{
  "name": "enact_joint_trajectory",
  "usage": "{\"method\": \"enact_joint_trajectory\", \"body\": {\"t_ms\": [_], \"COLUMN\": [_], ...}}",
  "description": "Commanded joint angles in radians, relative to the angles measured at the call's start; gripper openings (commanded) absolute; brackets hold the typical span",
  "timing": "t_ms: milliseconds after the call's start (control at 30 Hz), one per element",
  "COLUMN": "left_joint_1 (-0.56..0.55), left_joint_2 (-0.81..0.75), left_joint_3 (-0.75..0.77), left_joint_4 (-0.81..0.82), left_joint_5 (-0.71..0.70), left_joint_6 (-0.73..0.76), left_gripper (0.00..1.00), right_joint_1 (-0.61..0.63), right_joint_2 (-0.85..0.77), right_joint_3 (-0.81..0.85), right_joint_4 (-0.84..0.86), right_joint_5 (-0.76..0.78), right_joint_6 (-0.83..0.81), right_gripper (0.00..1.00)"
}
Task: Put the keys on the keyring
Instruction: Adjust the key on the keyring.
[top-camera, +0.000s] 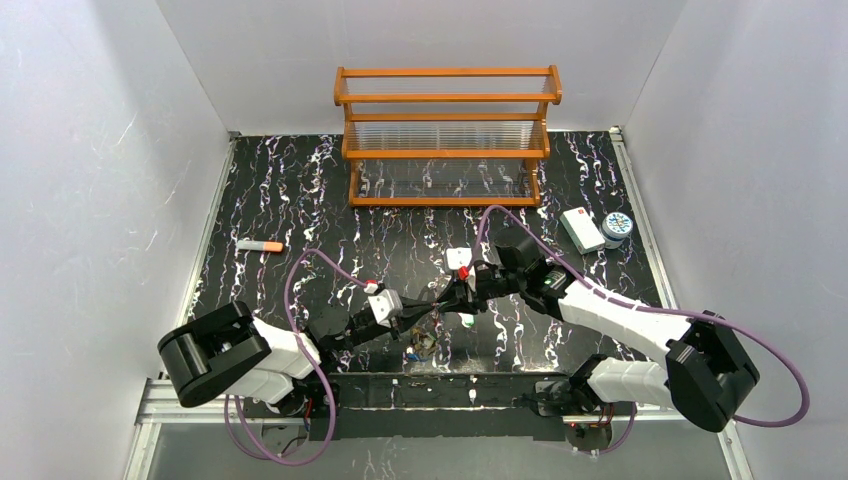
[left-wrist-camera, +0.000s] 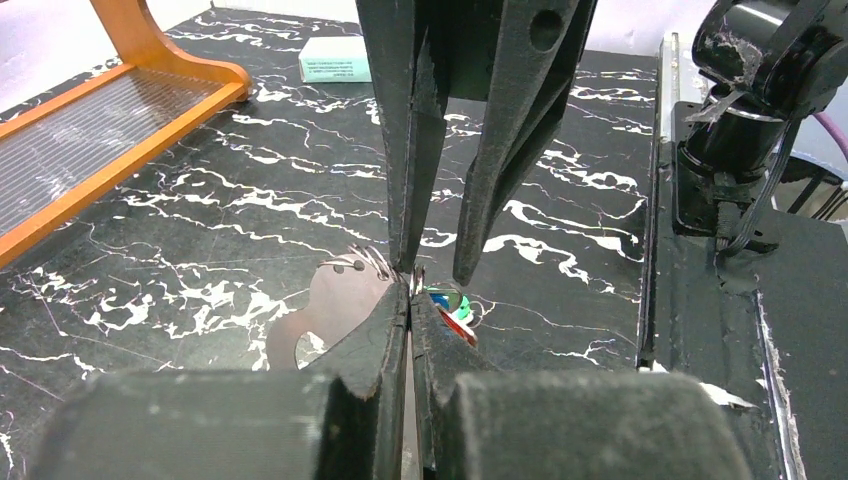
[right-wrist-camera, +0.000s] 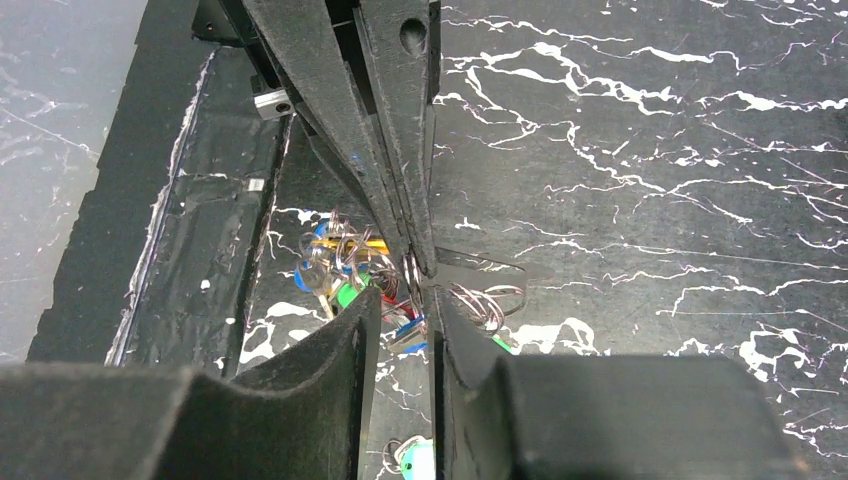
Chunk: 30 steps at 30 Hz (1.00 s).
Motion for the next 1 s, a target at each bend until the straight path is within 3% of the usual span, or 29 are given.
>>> {"method": "enact_joint_trajectory", "body": {"t_ms": [0, 167, 433, 533, 733, 833, 900, 967], "left_joint_1": [0.000, 0.000, 0.000, 0.000, 0.000, 0.000, 0.000, 0.000], "left_joint_2": [-0.021, -0.037, -0.044, -0.037, -0.053, -0.100, -0.154, -0.222], "left_joint_3": [0.000, -0.003, 0.001, 0.000, -0.030, -0.051, -0.053, -0.043], "left_joint_4": [0.099, 0.099, 0.102, 0.102, 0.090, 0.027, -0.058, -0.173], "left_joint_5": [0.004, 0.002, 0.004, 0.004, -0.041, -0.099, -0.125, -0.146], "left_joint_6": [-0.014, -0.019, -0.021, -0.019, 0.015, 0.051, 0.083, 0.129], "left_gripper": [0.00, 0.00, 0.00, 0.00, 0.00, 0.33, 0.44, 0.49], "right_joint_1": [-0.001, -0.002, -0.002, -0.001, -0.001, -0.002, -0.002, 0.000], "right_joint_2": [0.013, 0.030, 0.052, 0.052, 0.060, 0.080, 0.110, 0.148], "right_joint_3": [-0.004, -0.009, -0.037, -0.036, -0.009, 0.027, 0.063, 0.105], "right_joint_4": [0.062, 0.075, 0.182, 0.202, 0.093, -0.050, -0.165, -0.252], "right_joint_5": [-0.013, 0.022, 0.013, 0.000, 0.040, 0.088, 0.118, 0.149], "right_joint_6": [-0.002, 0.013, 0.077, 0.092, 0.053, 0.003, -0.037, -0.063], "right_gripper": [0.31, 0.29, 0.17, 0.03, 0.01, 0.01, 0.01, 0.01]}}
